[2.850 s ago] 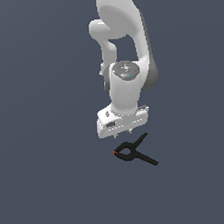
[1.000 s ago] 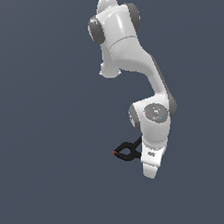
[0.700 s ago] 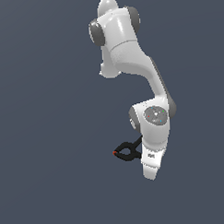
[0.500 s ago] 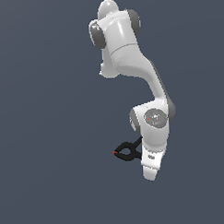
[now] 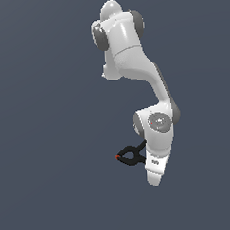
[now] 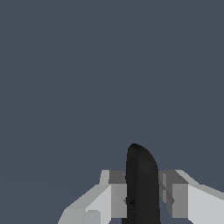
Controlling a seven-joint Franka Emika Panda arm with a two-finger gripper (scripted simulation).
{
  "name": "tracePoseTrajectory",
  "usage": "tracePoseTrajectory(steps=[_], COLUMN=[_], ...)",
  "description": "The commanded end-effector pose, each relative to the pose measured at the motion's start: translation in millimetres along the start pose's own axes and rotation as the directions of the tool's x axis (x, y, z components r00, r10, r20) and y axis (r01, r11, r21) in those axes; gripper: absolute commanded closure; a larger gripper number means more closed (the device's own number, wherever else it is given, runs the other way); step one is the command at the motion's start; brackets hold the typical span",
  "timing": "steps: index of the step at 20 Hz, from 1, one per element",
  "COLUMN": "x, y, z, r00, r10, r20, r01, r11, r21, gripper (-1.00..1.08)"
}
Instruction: Pick up the object and move it to a goal position.
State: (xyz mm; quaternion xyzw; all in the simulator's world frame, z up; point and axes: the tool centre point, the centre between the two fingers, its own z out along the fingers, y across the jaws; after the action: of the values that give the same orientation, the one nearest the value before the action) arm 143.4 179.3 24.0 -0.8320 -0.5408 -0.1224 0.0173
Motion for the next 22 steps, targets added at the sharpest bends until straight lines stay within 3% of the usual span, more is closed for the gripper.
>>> tracePoseTrajectory(steps=[1, 12, 22], x=[0.2, -14.6, -73.2], y=[-0.1, 7.7, 39.3], z=[0.2, -17.0, -86.2], r00=[1.000, 1.000, 1.000], r10=[0.000, 0.000, -0.002], r20=[0.000, 0.000, 0.001], r01=[0.000, 0.000, 0.002], r11=[1.000, 1.000, 1.000], r21=[0.000, 0.000, -0.001], gripper=[1.08, 1.08, 1.08])
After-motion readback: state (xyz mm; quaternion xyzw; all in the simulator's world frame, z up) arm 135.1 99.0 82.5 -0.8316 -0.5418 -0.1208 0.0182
